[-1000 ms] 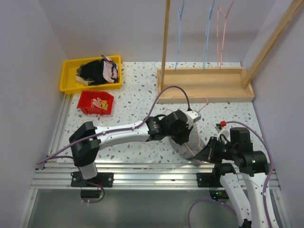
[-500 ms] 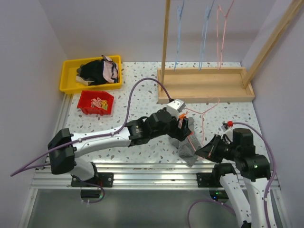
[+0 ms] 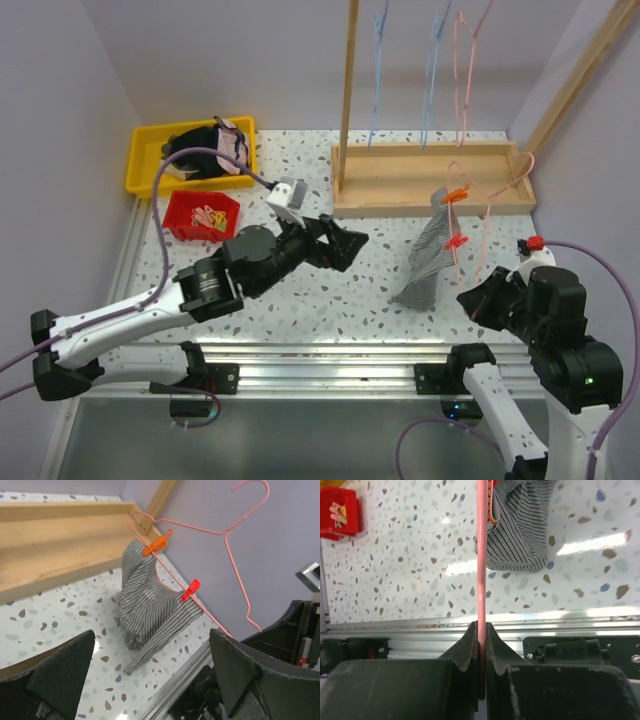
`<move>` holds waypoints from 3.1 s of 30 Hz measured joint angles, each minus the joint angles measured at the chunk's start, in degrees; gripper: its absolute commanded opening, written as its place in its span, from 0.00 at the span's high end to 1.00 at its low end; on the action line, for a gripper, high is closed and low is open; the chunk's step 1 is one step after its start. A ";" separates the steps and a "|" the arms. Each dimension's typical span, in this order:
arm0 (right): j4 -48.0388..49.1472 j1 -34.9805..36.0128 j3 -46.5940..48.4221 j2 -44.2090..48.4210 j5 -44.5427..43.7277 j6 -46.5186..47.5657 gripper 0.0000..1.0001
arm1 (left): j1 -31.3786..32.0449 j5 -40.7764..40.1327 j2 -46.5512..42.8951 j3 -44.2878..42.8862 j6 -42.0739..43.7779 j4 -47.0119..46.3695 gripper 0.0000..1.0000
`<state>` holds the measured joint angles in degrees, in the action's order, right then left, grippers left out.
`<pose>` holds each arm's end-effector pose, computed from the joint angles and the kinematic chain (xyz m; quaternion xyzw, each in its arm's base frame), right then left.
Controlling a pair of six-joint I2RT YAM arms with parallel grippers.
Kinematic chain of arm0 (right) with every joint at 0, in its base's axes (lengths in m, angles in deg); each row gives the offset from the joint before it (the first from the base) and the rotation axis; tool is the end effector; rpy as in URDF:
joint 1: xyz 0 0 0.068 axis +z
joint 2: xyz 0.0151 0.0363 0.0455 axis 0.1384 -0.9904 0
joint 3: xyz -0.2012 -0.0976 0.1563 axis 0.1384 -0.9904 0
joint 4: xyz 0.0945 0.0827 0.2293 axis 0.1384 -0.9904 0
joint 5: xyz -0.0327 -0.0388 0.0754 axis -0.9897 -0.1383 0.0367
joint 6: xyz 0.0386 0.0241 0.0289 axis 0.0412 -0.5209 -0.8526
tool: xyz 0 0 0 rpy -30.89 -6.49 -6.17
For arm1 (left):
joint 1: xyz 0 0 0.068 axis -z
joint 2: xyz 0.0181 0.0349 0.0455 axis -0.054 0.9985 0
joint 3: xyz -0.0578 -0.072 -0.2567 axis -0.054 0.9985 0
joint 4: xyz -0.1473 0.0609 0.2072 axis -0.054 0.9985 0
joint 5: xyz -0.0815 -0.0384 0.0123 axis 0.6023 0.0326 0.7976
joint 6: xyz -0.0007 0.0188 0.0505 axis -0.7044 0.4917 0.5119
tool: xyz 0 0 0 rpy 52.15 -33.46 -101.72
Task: Remove the underwear clipped to the hanger
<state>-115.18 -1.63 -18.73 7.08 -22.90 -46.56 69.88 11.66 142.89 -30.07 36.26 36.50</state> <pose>0.0230 0.0078 0.3772 0.1536 0.8872 0.1979 0.3874 0.1168 -0.2412 0.3956 0.0842 0.7385 -0.4290 0.5133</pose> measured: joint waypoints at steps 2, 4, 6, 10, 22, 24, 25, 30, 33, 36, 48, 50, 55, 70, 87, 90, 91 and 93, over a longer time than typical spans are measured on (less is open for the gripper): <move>0.00 0.00 2.95 -1.22 -3.06 2.19 1.00 | 0.00 -2.40 -5.53 1.42 -0.90 0.94 0.00; 0.00 0.00 4.85 -2.29 -5.55 4.52 1.00 | 0.00 -4.28 -10.51 3.69 -1.92 1.90 0.00; -0.02 0.07 5.75 -3.04 -7.17 6.38 1.00 | 0.00 -5.73 -14.93 6.43 -3.32 3.74 0.00; 0.35 0.13 4.90 -3.82 -6.21 8.98 1.00 | 0.00 -7.32 -21.75 12.76 -7.13 8.00 0.00; 8.04 0.55 -15.76 -5.84 10.73 8.09 1.00 | -0.02 -7.39 -30.16 26.29 -16.22 13.64 0.00; 9.09 0.52 -18.43 -4.68 12.81 7.54 1.00 | 0.00 -7.17 -30.08 27.50 -17.05 13.25 0.00; 9.38 0.55 -19.61 -3.89 13.88 7.37 1.00 | -0.02 -7.02 -29.90 28.06 -17.49 12.98 0.00; 10.36 0.70 -24.68 -1.75 17.55 7.17 1.00 | 0.00 -6.56 -28.11 31.23 -19.93 10.71 0.00; 10.64 0.70 -27.39 -0.87 18.56 7.15 1.00 | 0.00 -6.12 -26.64 33.00 -21.77 8.85 0.00; 10.82 0.70 -29.86 0.33 19.63 7.15 1.00 | -0.02 -5.73 -25.29 34.21 -23.52 6.82 0.00; 12.31 0.70 -33.51 2.40 21.22 7.15 1.00 | -2.84 3.43 -3.21 28.46 -31.15 -7.80 0.00; 12.35 0.70 -33.53 2.49 21.20 7.15 1.00 | -6.86 7.54 2.54 25.92 -32.26 -10.12 0.00; 12.41 0.70 -33.55 3.72 21.20 7.06 1.00 | -15.56 14.49 13.77 21.29 -33.46 -11.82 0.00; 12.35 0.70 -33.86 4.28 21.05 6.88 1.00 | -23.50 33.42 41.07 -4.13 -32.63 -4.13 0.00; 12.33 0.70 -33.90 4.85 20.94 6.47 1.00 | -25.46 41.64 50.86 -9.49 -33.03 -2.51 0.30; 12.33 0.70 -33.94 4.85 20.87 6.47 1.00 | -25.46 43.34 50.95 -8.94 -34.14 -5.55 0.55; 12.33 0.70 -33.94 4.85 20.81 6.45 1.00 | -25.46 43.98 50.95 -8.44 -34.34 -6.88 0.71; 12.31 0.70 -33.94 4.85 20.57 6.45 1.00 | -25.46 44.87 50.95 -6.95 -34.67 -9.09 0.91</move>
<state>-102.88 -0.93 -52.67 11.93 -2.33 -40.11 44.42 56.54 193.83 -37.02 1.59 27.41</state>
